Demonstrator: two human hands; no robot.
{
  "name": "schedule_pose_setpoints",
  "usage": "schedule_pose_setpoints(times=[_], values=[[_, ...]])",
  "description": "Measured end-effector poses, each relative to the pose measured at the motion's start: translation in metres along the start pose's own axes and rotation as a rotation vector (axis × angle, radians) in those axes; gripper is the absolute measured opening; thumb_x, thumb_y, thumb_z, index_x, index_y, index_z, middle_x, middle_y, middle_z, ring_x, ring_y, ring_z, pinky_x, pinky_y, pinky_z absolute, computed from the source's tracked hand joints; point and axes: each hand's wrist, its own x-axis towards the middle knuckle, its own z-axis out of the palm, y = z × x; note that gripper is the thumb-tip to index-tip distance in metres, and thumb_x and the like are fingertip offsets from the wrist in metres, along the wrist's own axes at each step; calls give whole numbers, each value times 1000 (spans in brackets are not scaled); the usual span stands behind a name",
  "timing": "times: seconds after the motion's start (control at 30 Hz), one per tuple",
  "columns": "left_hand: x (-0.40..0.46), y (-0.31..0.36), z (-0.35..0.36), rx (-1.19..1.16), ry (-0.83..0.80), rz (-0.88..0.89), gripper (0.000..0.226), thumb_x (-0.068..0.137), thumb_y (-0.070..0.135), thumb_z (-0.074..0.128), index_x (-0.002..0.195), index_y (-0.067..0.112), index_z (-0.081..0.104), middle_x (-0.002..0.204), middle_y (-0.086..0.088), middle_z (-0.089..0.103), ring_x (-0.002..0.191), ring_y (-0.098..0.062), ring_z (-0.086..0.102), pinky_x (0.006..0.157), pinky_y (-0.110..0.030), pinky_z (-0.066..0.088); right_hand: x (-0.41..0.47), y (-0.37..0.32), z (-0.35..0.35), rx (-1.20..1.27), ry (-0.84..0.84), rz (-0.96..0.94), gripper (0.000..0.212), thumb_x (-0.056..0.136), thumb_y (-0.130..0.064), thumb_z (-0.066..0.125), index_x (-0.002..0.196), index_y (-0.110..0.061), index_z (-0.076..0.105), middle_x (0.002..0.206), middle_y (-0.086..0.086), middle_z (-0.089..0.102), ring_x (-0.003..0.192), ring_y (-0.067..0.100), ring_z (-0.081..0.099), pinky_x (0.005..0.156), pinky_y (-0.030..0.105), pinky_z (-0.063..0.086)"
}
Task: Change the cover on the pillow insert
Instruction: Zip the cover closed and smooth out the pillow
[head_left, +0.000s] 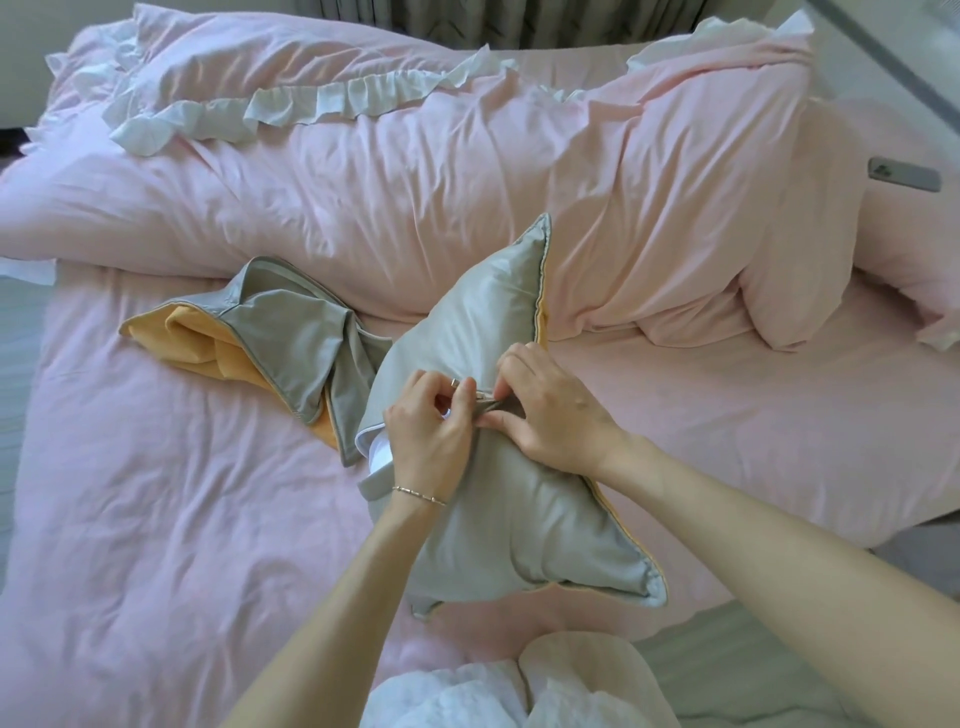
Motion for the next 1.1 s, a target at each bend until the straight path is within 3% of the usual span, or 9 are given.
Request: schedule_pose_setpoints(times=[0.13,0.2,0.27,0.43,0.6,0.73,0.83,0.97,1.1], values=[[-2,-6,1,-8,-51,5,30,81,23,60,57,21,42,62,5,46,61,4,47,60,-14,35,-3,3,2,231,-42,119,26,84,-28,55,73,-6,53,80,5,52,76,17,46,72,25,37],[-6,-8,-1,-2,-50,54,34,84,11,62,57,20,44,62,5,45,63,4,47,59,-9,35,3,5,-3,283,-148,214,19,87,-24,58,73,-12,51,77,-4,49,75,14,45,71,23,35],[-9,-8,-3,-13,-36,77,32,82,15,59,57,23,42,61,6,44,62,4,48,60,-8,36,6,3,-8,225,-277,227,14,88,-24,59,81,-16,50,79,-9,46,79,11,44,73,22,35],[-8,-13,-10,22,-14,121,24,78,19,56,57,9,49,59,8,42,60,1,46,57,-10,34,6,-8,-7,141,-412,177,20,91,-29,55,99,-11,52,93,-4,47,93,16,45,83,25,37],[-8,-17,-17,61,32,137,32,77,32,54,57,8,49,58,13,39,59,2,45,59,-16,34,4,-19,1,46,-445,122,29,87,-36,59,100,-12,51,95,-3,46,89,13,39,82,27,34],[-11,-18,-17,84,51,164,28,78,36,49,57,18,47,57,13,40,61,3,45,64,-45,40,7,-25,8,-4,-376,170,21,88,-28,58,86,-19,40,83,-10,39,86,14,38,78,29,27],[-12,-16,-13,22,111,9,26,78,32,54,55,30,41,59,10,43,62,1,46,72,-51,43,11,-24,6,-12,-320,152,24,86,-23,61,81,-17,38,73,-12,34,78,12,33,75,30,26],[-9,-31,-12,-20,122,-263,28,82,30,55,54,27,50,67,8,52,73,-11,55,90,-48,41,0,-15,-2,-72,-226,73,23,76,-15,66,75,-15,43,73,-4,42,72,21,42,68,34,31],[-8,-67,-19,-55,142,-511,29,88,24,57,60,16,54,62,3,52,78,-26,52,77,-32,39,-24,3,-9,-100,-171,81,19,71,-20,61,72,-16,43,71,-10,37,68,13,34,62,32,31]])
